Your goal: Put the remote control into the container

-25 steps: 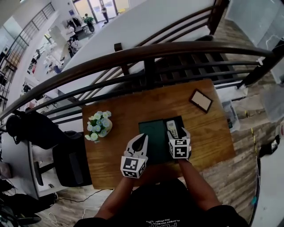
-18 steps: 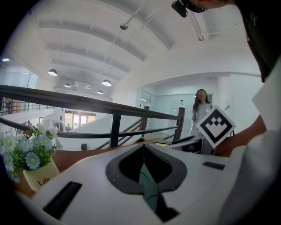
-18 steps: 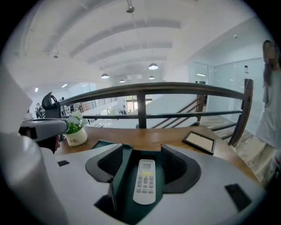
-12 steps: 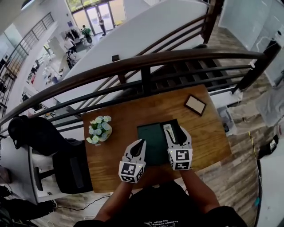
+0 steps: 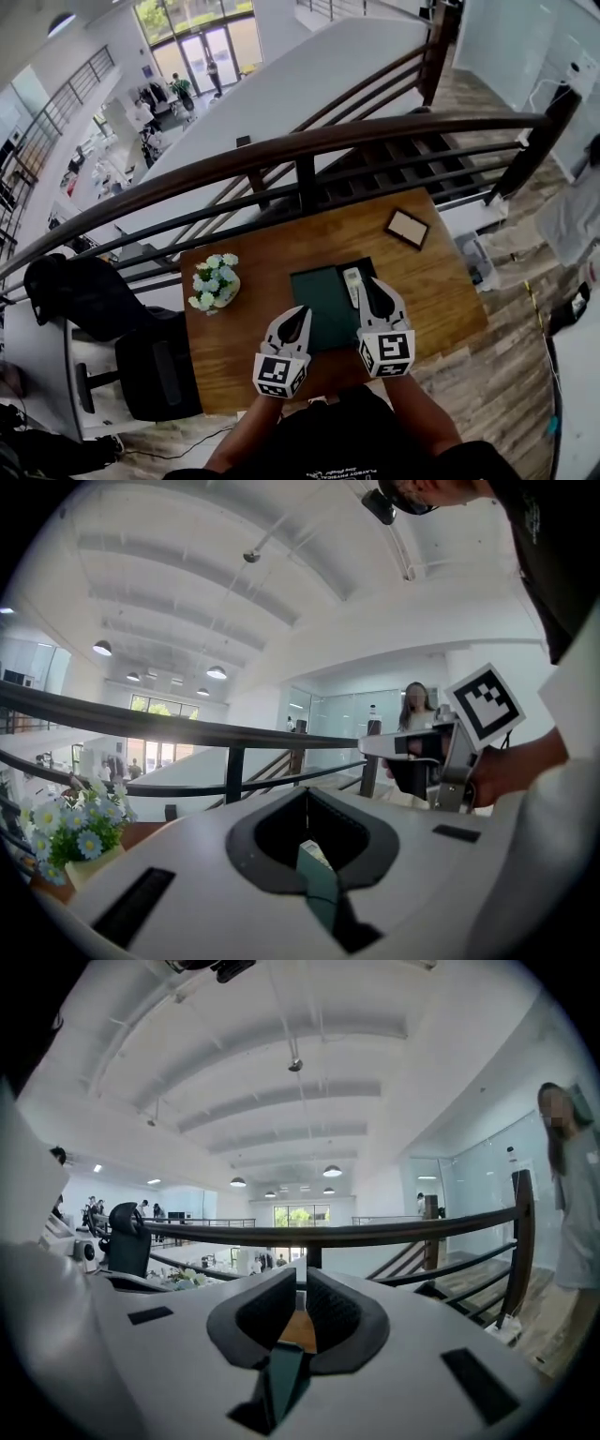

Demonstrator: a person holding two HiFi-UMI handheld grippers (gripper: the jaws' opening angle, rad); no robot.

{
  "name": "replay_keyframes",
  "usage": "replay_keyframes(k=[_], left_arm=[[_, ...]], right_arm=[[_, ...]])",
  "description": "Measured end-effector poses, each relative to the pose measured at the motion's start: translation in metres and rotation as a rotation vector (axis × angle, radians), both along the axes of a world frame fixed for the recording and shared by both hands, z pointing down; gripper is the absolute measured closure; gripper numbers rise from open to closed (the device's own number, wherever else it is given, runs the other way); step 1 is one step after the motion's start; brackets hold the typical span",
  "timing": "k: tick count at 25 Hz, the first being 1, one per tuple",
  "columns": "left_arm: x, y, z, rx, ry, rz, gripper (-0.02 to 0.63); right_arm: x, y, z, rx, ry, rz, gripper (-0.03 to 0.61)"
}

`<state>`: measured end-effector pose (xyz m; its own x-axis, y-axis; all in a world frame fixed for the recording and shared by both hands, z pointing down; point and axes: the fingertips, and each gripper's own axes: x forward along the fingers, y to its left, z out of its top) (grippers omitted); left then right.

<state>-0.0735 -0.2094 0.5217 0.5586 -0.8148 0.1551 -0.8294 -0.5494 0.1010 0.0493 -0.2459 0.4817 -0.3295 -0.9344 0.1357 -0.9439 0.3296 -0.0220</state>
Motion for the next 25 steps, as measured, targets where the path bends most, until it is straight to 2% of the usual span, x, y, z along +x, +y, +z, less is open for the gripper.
replay_keyframes(k=[5, 16, 25], left_arm=[[0.007, 0.012, -0.010, 0.033, 0.002, 0.011, 0.606], [0.007, 0.018, -0.022, 0.062, 0.013, 0.025, 0.606], [0.005, 0.018, -0.024, 0.075, 0.013, 0.032, 0.606]], right_arm=[[0.002, 0.021, -0.009, 0.037, 0.027, -0.021, 0.548], [-0.008, 0.037, -0.019, 0.092, 0.077, -0.041, 0.549], [-0.012, 0.039, -0.019, 0.087, 0.068, -0.054, 0.549]])
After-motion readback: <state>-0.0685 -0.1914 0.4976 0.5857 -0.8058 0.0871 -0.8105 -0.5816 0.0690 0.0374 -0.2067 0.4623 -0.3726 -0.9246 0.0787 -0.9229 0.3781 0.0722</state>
